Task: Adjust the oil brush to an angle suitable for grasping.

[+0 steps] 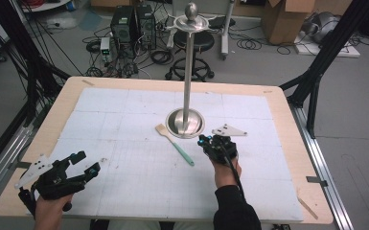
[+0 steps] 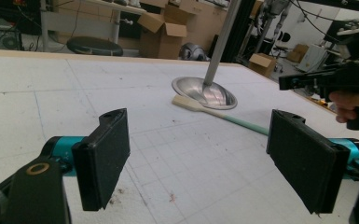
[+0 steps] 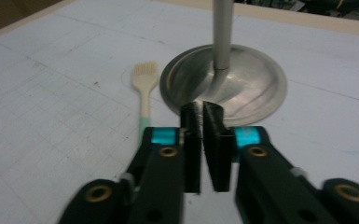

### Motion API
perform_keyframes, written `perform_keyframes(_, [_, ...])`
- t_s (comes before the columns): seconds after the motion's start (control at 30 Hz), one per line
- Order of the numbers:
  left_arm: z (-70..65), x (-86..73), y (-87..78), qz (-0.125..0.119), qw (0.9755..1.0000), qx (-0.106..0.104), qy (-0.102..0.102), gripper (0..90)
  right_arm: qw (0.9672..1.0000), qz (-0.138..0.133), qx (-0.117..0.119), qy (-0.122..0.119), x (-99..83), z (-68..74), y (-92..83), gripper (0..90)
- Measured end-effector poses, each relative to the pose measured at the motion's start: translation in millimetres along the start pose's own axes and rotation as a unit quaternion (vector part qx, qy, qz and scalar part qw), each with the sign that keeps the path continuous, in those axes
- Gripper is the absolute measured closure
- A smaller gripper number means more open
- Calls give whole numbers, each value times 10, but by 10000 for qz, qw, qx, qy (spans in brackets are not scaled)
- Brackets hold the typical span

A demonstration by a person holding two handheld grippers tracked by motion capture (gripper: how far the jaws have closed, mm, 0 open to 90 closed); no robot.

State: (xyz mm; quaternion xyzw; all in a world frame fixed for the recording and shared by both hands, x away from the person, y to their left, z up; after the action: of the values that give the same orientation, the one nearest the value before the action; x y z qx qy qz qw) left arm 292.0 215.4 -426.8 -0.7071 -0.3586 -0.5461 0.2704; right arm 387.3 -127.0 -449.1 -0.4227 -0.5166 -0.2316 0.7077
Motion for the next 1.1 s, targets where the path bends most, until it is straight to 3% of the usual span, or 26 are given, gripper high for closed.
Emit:
perform_keyframes(0.23, [54, 15, -17, -44, 9999, 74, -100, 219, 9986, 474, 153, -184, -37, 171, 387, 890])
perform_keyframes(0.53, [66, 10, -23, -31, 9999, 78, -102, 222, 9963, 815, 142, -239, -69, 216, 766, 889])
perform_keyframes(0.63, [83, 12, -30, -37, 9999, 96, -127, 223, 9944, 974, 217, -346, -99, 269, 894, 889])
perform_keyframes(0.7, [91, 13, -36, -42, 9999, 98, -135, 223, 9915, 1156, 253, -542, -132, 344, 1024, 889])
perform_keyframes(0.9, [101, 15, -47, -47, 9998, 102, -135, 223, 9866, 1405, 246, -791, -223, 419, 1179, 889])
perform_keyframes(1.1, [113, 18, -52, -55, 9998, 116, -148, 224, 9874, 1420, 230, -659, -240, 396, 1192, 889])
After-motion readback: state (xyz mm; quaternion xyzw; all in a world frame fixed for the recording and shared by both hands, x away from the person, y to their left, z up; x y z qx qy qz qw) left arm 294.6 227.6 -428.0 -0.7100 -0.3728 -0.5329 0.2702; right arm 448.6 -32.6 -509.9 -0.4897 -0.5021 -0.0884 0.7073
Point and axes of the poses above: each handheld gripper's, and its own axes: y roughly forward along the jaws, x roughly out of its top, z roughly to its left, the point moved 10 cm from there along y, roughly forward along the jaws, and after that the axes turned 9 degrees about -z, right-handed, at the moved point
